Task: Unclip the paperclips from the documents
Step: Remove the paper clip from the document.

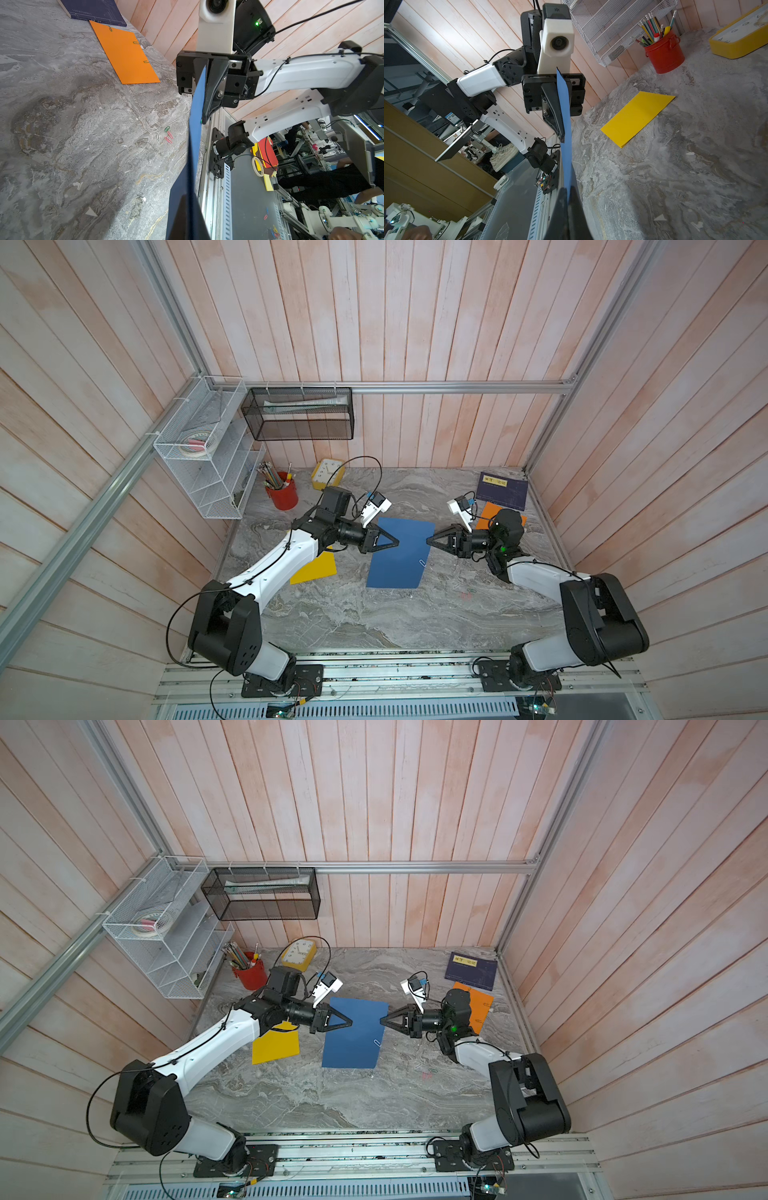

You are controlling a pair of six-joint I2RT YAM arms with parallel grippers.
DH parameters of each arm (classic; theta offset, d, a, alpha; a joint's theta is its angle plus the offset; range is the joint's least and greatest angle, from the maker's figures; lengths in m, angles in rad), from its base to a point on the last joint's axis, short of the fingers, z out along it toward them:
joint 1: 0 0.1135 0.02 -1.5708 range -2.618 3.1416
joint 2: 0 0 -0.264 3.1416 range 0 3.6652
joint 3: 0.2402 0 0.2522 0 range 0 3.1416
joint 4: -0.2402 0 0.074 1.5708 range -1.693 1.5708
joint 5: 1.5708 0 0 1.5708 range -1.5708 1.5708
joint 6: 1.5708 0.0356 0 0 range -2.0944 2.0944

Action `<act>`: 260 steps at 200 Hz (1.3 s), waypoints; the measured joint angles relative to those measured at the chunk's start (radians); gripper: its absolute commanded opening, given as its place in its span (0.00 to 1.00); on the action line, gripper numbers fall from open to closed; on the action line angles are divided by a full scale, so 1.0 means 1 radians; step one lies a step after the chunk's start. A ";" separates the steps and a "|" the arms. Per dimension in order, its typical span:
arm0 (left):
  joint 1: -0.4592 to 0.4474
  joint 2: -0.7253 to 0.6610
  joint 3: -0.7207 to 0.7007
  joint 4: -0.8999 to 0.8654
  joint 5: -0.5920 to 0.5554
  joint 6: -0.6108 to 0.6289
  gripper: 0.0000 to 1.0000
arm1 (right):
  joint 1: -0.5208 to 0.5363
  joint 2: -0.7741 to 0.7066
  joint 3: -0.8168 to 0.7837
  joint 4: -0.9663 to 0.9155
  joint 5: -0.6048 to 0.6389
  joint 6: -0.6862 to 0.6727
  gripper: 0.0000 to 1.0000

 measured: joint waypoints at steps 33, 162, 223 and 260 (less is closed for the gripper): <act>0.000 0.000 0.000 -0.010 0.000 0.007 0.00 | -0.002 -0.002 0.000 -0.011 0.000 0.000 0.12; 0.001 -0.002 0.000 -0.022 -0.018 0.019 0.00 | -0.002 -0.001 0.000 -0.011 0.000 0.004 0.02; 0.001 -0.009 -0.005 -0.022 -0.018 0.018 0.00 | -0.002 -0.001 0.001 -0.045 0.004 -0.023 0.02; 0.001 -0.009 -0.005 -0.023 -0.018 0.019 0.00 | -0.002 -0.002 0.003 -0.063 0.005 -0.042 0.02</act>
